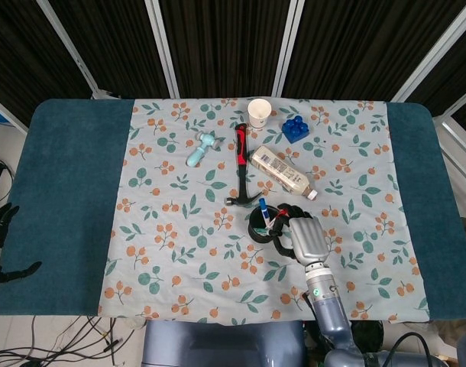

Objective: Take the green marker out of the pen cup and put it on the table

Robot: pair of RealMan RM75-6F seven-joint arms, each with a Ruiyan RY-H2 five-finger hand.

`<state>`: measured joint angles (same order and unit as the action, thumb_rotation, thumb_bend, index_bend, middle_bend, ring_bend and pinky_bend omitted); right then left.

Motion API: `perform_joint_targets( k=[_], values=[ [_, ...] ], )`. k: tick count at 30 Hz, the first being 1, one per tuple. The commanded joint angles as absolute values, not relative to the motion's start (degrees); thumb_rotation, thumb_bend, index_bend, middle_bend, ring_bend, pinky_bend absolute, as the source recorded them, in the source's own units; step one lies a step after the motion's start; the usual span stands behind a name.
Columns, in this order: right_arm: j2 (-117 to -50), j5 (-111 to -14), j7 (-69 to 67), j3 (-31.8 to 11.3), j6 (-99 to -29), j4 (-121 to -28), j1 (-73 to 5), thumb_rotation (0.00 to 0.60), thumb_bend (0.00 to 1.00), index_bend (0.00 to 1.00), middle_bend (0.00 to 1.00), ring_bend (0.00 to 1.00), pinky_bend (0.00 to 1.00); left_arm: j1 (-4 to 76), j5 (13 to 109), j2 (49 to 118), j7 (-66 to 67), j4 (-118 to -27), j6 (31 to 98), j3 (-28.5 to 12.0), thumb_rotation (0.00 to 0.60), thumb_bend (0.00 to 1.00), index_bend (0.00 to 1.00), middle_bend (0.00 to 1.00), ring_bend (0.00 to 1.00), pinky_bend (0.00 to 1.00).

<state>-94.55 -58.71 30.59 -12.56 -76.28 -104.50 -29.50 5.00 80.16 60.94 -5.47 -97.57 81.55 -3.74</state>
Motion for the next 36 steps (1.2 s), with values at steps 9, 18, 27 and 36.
perform_joint_targets(
  k=[9,18,27,36],
  values=[
    [-94.83,-58.8,30.52,-12.54,-76.34,-104.31,-29.48,0.6,0.5,0.61,0.25,0.21,0.3,5.04,80.2,60.97,-5.33,-97.6,81.55,-3.75,0.6,0.0,0.0,0.0,0.0,0.0],
    [-92.64,-60.45,30.49,-13.58,-77.28,-107.51,-29.41,0.6,0.5,0.61,0.25,0.21,0.3,5.01,80.26,60.99,-5.2,-97.68,81.71,-3.78,0.6,0.0,0.0,0.0,0.0,0.0],
    [-83.84,-64.96,29.79,-16.32,-80.39,-117.08,-27.86,0.6,0.5,0.61,0.25,0.21,0.3,4.93,80.47,61.03,-5.11,-97.7,81.96,-3.73,0.6,0.0,0.0,0.0,0.0,0.0],
    [-75.95,-62.65,25.04,-18.11,-81.14,-117.6,-24.88,0.6,0.5,0.61,0.25,0.21,0.3,4.92,80.78,61.15,-4.92,-97.71,82.15,-3.68,0.6,0.0,0.0,0.0,0.0,0.0]
  ],
)
